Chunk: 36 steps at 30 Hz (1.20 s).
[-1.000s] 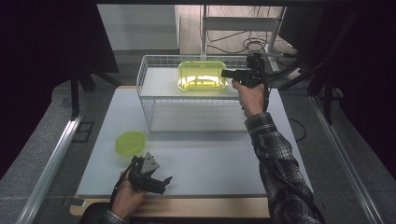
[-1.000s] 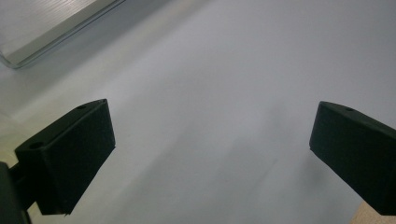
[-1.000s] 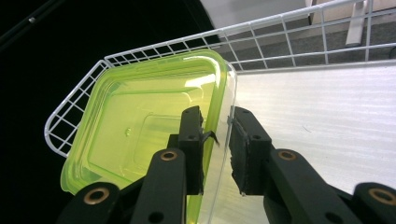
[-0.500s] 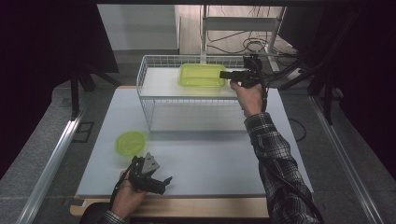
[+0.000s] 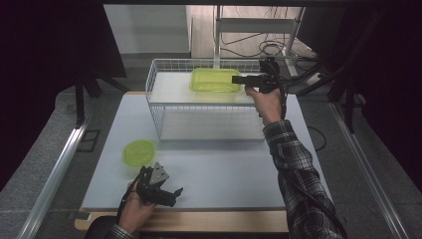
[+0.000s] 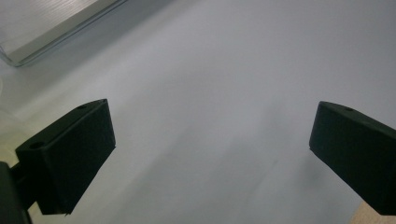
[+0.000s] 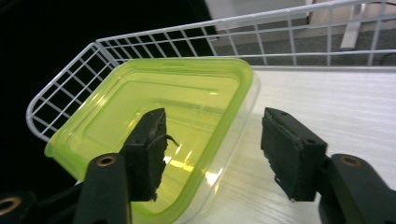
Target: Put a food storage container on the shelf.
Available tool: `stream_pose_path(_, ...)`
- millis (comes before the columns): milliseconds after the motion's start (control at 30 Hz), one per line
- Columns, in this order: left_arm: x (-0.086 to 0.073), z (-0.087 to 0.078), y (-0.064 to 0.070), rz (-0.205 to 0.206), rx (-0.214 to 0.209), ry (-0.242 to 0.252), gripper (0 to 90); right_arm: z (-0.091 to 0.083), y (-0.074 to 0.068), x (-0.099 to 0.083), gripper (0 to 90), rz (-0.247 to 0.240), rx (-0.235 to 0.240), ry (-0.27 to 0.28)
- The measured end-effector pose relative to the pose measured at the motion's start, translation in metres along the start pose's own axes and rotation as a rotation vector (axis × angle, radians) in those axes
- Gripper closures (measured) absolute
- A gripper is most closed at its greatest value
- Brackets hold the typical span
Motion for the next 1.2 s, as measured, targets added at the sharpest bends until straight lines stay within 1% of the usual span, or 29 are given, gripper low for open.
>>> stream_pose_path(133,0.0,-0.001,-0.001,-0.009,-0.004,0.008,0.2,-0.004,-0.005,-0.001,34.1,-0.032,0.022,-0.002)
stream_pose_path(233,0.0,-0.001,-0.001,-0.007,-0.005,0.007,0.2,-0.007,-0.009,-0.002,30.4,-0.064,0.022,-0.001)
stream_pose_path(300,0.0,-0.001,0.0,-0.008,-0.004,0.011,0.2,-0.012,-0.012,-0.004,26.3,-0.096,0.018,0.002)
stream_pose_path(400,0.0,-0.001,0.0,-0.007,-0.01,0.014,0.3,-0.014,-0.013,-0.005,23.6,-0.109,0.023,0.004)
stream_pose_path(433,0.0,-0.001,0.0,-0.004,-0.011,0.015,0.2,-0.017,-0.014,-0.007,20.9,-0.129,0.024,0.006)
stream_pose_path(467,0.001,0.0,0.001,-0.001,-0.011,0.016,0.2,-0.017,-0.014,-0.007,20.9,-0.129,0.024,0.006)
stream_pose_path(567,0.001,0.0,0.001,0.007,-0.012,0.017,0.2,-0.022,-0.015,-0.011,18.0,-0.15,0.021,0.011)
stream_pose_path(667,0.001,0.0,0.002,0.012,-0.013,0.018,0.1,-0.027,-0.015,-0.016,13.8,-0.18,0.029,0.015)
stream_pose_path(700,0.001,0.0,0.002,0.012,-0.013,0.019,0.1,-0.027,-0.015,-0.016,13.8,-0.18,0.029,0.015)
stream_pose_path(867,0.001,0.0,0.003,0.018,-0.019,0.025,0.0,-0.035,-0.015,-0.026,9.8,-0.219,0.018,0.031)
stream_pose_path(1000,0.001,0.0,0.003,0.02,-0.019,0.024,0.1,-0.039,-0.015,-0.031,8.4,-0.231,0.017,0.035)
stream_pose_path(1067,0.001,0.0,0.003,0.016,-0.021,0.028,0.0,-0.041,-0.016,-0.036,7.6,-0.241,0.019,0.031)
stream_pose_path(1100,0.001,0.0,0.003,0.015,-0.022,0.028,0.1,-0.043,-0.016,-0.04,6.9,-0.256,0.014,0.033)
stream_pose_path(1167,0.001,0.0,0.003,0.016,-0.024,0.026,0.1,-0.044,-0.015,-0.042,6.4,-0.262,0.013,0.035)
stream_pose_path(1200,0.001,0.0,0.003,0.016,-0.025,0.029,0.1,-0.046,-0.015,-0.047,5.8,-0.271,0.012,0.036)
Point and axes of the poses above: each handheld gripper's, and its own axes: z roughly forward along the jaws, x roughly out of its top, y roughly to its right, the point moved 3 cm from there along z, roughly forward along the jaws, and after that the axes turned 10 degrees about -x, right-handed, at the moved point
